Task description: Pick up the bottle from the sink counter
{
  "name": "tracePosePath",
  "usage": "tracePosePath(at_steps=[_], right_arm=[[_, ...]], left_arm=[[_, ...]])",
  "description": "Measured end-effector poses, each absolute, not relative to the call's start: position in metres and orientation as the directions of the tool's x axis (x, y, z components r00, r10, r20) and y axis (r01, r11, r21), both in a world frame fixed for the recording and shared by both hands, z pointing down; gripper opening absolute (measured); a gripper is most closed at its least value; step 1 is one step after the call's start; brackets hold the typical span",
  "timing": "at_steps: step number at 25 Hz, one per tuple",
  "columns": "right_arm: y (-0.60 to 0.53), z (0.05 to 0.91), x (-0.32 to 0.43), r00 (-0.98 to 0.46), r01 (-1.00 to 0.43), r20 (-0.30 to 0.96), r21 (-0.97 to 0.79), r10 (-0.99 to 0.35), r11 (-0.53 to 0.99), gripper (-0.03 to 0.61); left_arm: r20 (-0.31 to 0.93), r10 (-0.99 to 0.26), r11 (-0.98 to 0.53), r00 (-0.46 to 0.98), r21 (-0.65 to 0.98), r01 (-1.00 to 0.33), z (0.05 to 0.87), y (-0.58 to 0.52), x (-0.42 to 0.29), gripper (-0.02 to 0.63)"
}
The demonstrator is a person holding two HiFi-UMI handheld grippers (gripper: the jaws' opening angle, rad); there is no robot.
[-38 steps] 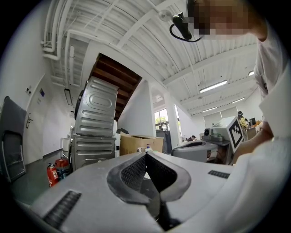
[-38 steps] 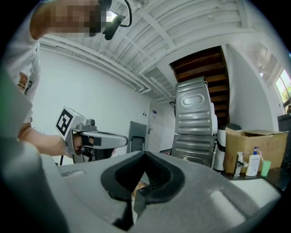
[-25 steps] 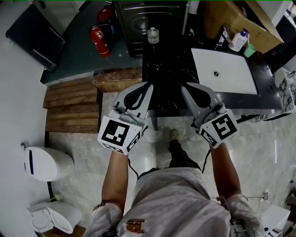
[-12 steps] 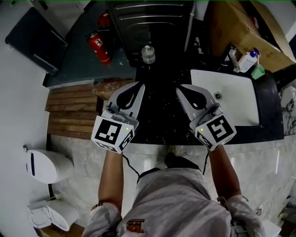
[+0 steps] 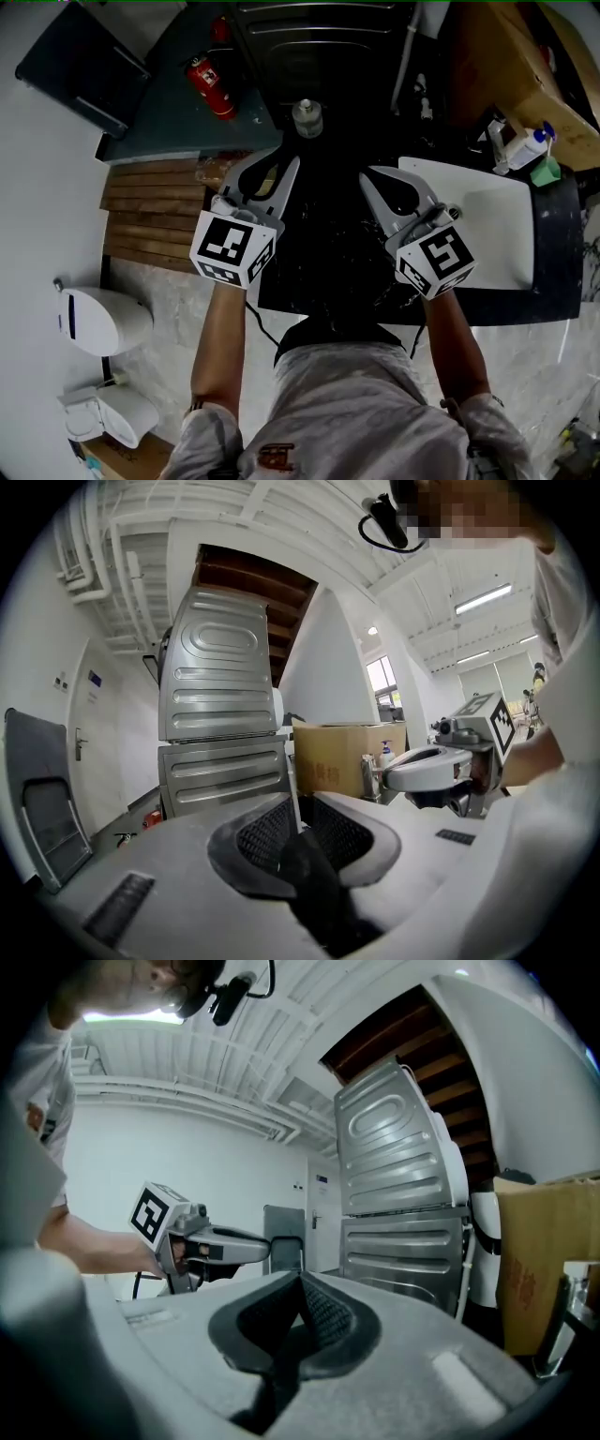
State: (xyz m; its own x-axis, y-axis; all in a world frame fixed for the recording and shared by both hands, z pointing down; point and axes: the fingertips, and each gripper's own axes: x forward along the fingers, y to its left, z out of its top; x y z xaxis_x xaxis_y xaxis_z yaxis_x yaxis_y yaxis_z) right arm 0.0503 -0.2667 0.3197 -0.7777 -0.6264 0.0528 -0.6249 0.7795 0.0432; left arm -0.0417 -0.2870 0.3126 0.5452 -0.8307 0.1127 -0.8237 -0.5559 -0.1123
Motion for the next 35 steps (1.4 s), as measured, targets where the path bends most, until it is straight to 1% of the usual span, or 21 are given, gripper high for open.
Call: tracePosePath(at_steps=[2,6,8,14,19,27,31,35], right_arm=[[-0.277,0.327,0.049,-0.773,-0.631,0.065,0.027,-0.631,0.775,0.002],[-0.293,0.34,0.045,-0.759,-0.645,0.097,0.015,-0.643,0.764,0.002],[-0.3,0.344,0.044,-0.752,-0.653,0.11,0.014,-0.65,0.757,0.002],[-0.327,0.361,0.037,-0.726,-0.678,0.146,0.006,-0.672,0.735,0.002],[-0.345,0.38,0.032,-0.716,-0.685,0.187,-0.002,-0.673,0.729,0.002],[-0.361,0.398,0.034,-0.701,-0.697,0.225,-0.016,-0.677,0.717,0.002],[-0.363,0.403,0.04,-0.695,-0.703,0.234,-0.019,-0.68,0.711,0.002],[-0.364,0.406,0.045,-0.693,-0.706,0.236,-0.026,-0.681,0.708,0.002]], left_arm=[[0.128,-0.829,-0.557,0.544,-0.11,-0.823,0.318,-0.3,-0.044,0.092],[0.17,-0.815,-0.573,0.554,-0.097,-0.814,0.337,-0.328,-0.047,0.182],[0.193,-0.808,-0.579,0.556,-0.089,-0.81,0.347,-0.342,-0.049,0.217],[0.277,-0.778,-0.606,0.563,-0.097,-0.79,0.383,-0.39,-0.052,0.28],[0.355,-0.746,-0.626,0.563,-0.087,-0.775,0.42,-0.429,-0.053,0.312],[0.488,-0.661,-0.68,0.571,-0.067,-0.73,0.476,-0.473,-0.043,0.374],[0.535,-0.623,-0.704,0.571,-0.065,-0.707,0.497,-0.484,-0.036,0.376],[0.543,-0.604,-0.718,0.583,-0.054,-0.694,0.503,-0.488,-0.031,0.376]])
